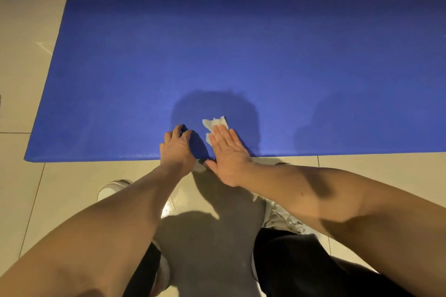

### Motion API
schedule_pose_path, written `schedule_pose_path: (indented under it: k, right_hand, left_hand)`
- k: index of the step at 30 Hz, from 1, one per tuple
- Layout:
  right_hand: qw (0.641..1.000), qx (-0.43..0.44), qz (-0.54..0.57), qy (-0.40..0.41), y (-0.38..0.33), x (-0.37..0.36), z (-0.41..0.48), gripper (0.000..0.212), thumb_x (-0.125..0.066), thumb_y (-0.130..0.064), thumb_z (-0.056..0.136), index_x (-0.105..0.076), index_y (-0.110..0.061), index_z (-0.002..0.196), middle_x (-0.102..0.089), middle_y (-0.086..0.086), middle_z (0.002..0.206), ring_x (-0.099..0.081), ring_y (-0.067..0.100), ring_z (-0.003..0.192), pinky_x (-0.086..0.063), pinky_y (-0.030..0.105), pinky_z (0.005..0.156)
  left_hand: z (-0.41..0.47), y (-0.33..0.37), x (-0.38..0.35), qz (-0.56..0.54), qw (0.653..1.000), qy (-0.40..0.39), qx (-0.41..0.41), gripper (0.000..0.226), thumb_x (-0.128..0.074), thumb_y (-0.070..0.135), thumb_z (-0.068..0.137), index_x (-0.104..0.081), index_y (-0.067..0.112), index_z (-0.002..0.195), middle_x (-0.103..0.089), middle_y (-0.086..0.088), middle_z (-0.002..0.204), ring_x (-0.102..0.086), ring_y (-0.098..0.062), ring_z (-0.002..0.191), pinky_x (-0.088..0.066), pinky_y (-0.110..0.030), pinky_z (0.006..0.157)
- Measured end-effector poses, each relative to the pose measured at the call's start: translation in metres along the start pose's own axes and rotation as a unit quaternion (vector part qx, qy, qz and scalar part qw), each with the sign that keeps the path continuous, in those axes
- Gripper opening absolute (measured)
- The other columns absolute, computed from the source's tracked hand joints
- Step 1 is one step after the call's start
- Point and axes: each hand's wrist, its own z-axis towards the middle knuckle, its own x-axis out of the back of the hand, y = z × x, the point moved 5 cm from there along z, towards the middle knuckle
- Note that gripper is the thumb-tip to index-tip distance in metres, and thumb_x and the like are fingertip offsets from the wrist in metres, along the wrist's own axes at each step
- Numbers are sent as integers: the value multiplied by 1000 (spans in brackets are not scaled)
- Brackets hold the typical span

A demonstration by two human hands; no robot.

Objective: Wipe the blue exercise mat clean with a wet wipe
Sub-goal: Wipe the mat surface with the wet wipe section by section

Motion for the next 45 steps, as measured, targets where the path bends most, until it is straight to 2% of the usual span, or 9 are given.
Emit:
schedule_pose_path:
  k: [4, 12, 17, 21, 24, 29, 35, 41, 45]
  right_hand:
    - [999, 10, -32, 6, 10, -1, -5, 80, -13, -62, 104, 9, -11, 162, 22, 10, 168, 27, 26, 153, 11, 46, 126]
    - [980, -191, 14, -45, 49, -3, -35, 87, -8, -62, 103, 18, 1, 157, 27, 21, 164, 27, 37, 151, 12, 50, 125]
    - [998, -56, 17, -23, -4, 1, -28, 84, -17, -59, 105, 15, -4, 159, 28, 18, 164, 31, 35, 150, 12, 50, 125]
    - [990, 72, -115, -37, -58, -1, -17, 92, -49, -23, 100, 20, -4, 157, 32, 20, 162, 34, 40, 147, 9, 53, 124]
    - [984, 79, -156, -22, -61, 2, -15, 91, -49, -17, 100, 22, -4, 157, 32, 20, 162, 32, 40, 148, 8, 52, 125]
    - [987, 17, -150, -48, -37, -7, -27, 85, -38, -27, 103, 24, -4, 155, 37, 19, 160, 36, 37, 146, 12, 52, 124]
    - [992, -100, -51, -62, 13, -15, -47, 88, -11, -67, 101, 23, -7, 156, 32, 17, 163, 33, 33, 149, 11, 49, 125]
    - [958, -264, 3, -110, 63, -9, -64, 89, -4, -66, 101, 21, -1, 156, 27, 22, 164, 27, 37, 151, 11, 51, 125]
    - [952, -287, 57, -88, 59, -12, -58, 92, -6, -68, 100, 17, 0, 157, 25, 24, 164, 25, 42, 151, 10, 54, 124]
  left_hand:
    - [-1, -3, 0, -9, 1000, 6, -2, 70, -53, -1, 86, -37, 21, 151, -23, 1, 160, -25, -30, 139, -36, -44, 110]
    - [-11, -17, 2, -27, 999, 23, 15, 70, -52, 1, 81, -40, 17, 148, -27, 1, 157, -28, -29, 134, -32, -41, 107]
    - [-15, -31, 6, -21, 999, 21, 27, 70, -54, 1, 82, -38, 17, 149, -26, 1, 157, -29, -29, 133, -32, -41, 108]
    - [-17, -44, 10, -17, 999, 24, 38, 66, -59, 5, 86, -41, 20, 148, -31, 0, 154, -31, -29, 132, -34, -43, 108]
    - [-17, -51, 11, -13, 998, 24, 49, 67, -61, 5, 86, -41, 20, 149, -32, -2, 154, -31, -30, 132, -34, -44, 109]
    - [-16, -46, 11, -13, 999, 14, 46, 71, -57, 1, 83, -39, 19, 150, -28, -1, 156, -30, -30, 133, -32, -43, 110]
    - [-11, -18, 4, -28, 999, 26, 29, 70, -52, 0, 79, -42, 21, 145, -29, -1, 152, -30, -29, 130, -30, -38, 106]
    - [-10, 4, -3, -16, 999, 26, 40, 72, -55, 1, 82, -36, 18, 149, -23, -4, 156, -28, -31, 135, -27, -41, 113]
    - [-11, 4, -2, -19, 998, 38, 39, 71, -53, -2, 81, -38, 17, 147, -25, -3, 154, -29, -31, 133, -28, -39, 113]
